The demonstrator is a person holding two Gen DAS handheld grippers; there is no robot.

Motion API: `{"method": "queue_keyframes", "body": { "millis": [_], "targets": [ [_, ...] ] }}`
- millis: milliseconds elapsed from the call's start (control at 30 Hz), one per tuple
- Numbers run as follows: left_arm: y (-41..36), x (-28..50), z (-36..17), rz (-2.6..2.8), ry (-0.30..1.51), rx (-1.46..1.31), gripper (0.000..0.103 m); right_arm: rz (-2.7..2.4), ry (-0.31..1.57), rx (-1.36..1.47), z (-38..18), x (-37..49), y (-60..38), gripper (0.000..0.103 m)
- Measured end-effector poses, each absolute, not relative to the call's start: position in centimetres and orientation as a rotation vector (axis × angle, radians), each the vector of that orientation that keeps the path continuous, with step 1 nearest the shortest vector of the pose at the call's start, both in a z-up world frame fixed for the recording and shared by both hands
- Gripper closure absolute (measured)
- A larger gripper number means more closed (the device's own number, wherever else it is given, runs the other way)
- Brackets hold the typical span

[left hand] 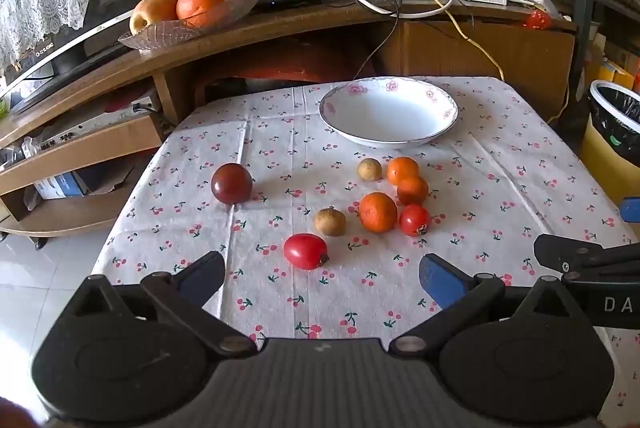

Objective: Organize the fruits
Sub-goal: 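Move both grippers toward the fruits on the cloth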

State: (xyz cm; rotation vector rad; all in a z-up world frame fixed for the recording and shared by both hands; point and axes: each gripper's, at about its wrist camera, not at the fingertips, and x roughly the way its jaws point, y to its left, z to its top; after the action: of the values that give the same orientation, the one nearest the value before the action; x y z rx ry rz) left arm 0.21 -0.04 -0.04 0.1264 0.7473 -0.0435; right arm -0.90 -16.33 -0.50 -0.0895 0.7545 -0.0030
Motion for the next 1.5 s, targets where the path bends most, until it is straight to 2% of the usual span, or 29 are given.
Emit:
{"method": "queue_keyframes", "body": {
  "millis": [300, 1500],
  "targets": [
    [0.1, -0.3, -2.2, -0.043, 0.742, 0.137, 0.000, 0.012, 0.775, -0.081, -0.6, -0.9, -16.2, 0.015],
    [-0.3, -0.2, -1.0, -0.035, 0.749, 0.153, 0.000, 0.072, 0.802, -0.050, -0.7, -0.6, -15.9, 0.030]
  ]
}}
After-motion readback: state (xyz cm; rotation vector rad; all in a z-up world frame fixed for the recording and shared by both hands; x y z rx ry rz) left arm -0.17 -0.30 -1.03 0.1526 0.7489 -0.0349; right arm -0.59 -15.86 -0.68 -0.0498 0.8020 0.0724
